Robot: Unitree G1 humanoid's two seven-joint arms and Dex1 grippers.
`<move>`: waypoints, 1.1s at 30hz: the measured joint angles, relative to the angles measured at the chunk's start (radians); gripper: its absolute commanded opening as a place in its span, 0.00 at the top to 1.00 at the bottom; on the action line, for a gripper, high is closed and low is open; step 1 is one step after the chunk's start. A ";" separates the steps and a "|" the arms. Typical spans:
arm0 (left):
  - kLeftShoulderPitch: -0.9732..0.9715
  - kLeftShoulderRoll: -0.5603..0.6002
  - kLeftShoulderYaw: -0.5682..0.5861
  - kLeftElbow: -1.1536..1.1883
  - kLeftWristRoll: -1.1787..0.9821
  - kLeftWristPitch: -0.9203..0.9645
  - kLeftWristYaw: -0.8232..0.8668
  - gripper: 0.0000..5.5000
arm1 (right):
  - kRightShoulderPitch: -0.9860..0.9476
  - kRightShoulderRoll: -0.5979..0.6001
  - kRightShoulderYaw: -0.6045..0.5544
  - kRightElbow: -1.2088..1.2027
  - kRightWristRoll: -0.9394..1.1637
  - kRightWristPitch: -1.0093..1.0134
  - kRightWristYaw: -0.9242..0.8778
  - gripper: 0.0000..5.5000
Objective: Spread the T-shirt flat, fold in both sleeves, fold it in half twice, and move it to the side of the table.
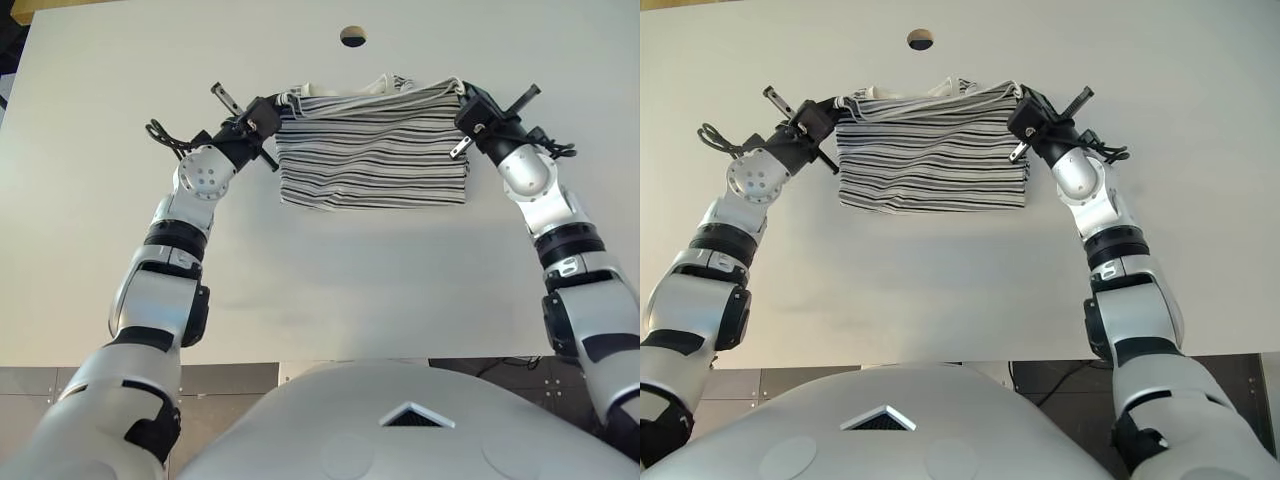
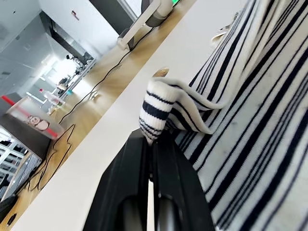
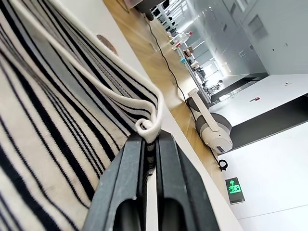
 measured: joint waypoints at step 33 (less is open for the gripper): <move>0.002 -0.010 0.085 0.007 0.102 0.041 0.516 0.54 | 0.356 -0.287 0.117 -0.517 -0.046 -0.162 0.296 0.50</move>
